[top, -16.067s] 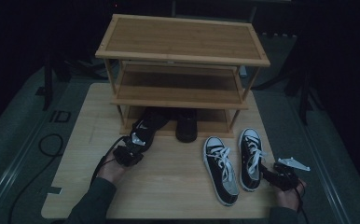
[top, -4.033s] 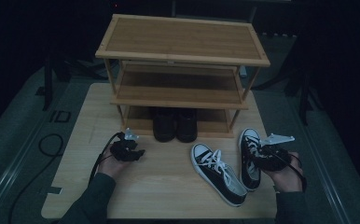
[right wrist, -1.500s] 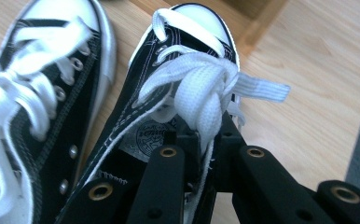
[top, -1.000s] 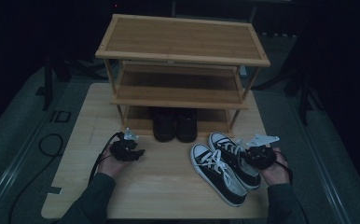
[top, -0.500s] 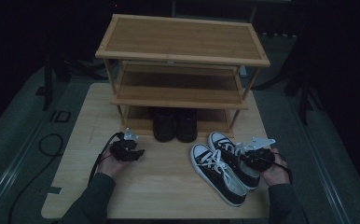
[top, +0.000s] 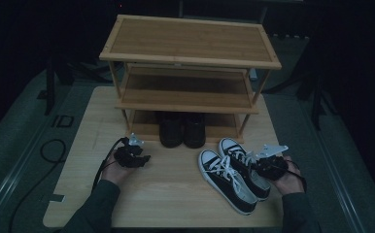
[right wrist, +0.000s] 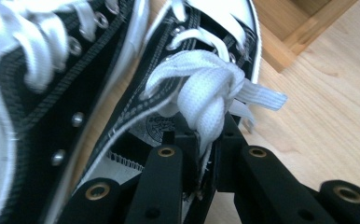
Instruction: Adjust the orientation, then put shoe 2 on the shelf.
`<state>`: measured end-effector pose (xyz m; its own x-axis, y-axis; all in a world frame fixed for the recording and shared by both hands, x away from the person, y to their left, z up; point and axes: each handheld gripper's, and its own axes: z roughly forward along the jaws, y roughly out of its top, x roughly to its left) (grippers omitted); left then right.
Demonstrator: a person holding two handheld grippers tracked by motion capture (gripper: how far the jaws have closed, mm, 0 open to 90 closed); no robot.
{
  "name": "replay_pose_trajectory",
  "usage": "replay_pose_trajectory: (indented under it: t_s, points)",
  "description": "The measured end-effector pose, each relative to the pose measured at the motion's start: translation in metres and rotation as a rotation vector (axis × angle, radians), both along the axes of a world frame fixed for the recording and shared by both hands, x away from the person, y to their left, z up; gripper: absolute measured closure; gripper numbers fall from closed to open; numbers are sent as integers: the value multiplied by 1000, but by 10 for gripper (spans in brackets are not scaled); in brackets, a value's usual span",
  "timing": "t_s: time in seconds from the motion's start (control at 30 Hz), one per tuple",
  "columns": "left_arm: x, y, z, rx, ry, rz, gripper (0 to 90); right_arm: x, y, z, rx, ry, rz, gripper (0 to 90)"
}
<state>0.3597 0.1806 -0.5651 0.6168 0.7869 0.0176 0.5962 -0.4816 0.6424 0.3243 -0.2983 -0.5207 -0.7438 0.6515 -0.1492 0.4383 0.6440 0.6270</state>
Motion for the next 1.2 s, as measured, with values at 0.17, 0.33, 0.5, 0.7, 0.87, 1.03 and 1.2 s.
replay_pose_trajectory:
  t_s: [0.17,0.33,0.5,0.7,0.87,1.03,1.2]
  points:
    - [0,0,0,0,0,-1,545,-1,-3,-3,29,27,-13,801]
    - [0,0,0,-2,-1,-2,545,0,2,2,-6,86,7,643]
    - [0,0,0,-1,0,-4,545,-2,5,6,-41,94,-7,586]
    - [0,0,0,-3,-1,-1,544,-3,1,14,-57,90,-35,496]
    - [0,0,0,-2,-2,-2,541,-7,0,22,-69,83,-62,450]
    - [0,0,0,-5,-2,-3,536,-12,-5,33,-47,74,-69,404]
    - [-1,0,-1,-7,-4,-2,535,-14,-6,43,-44,59,-47,389]
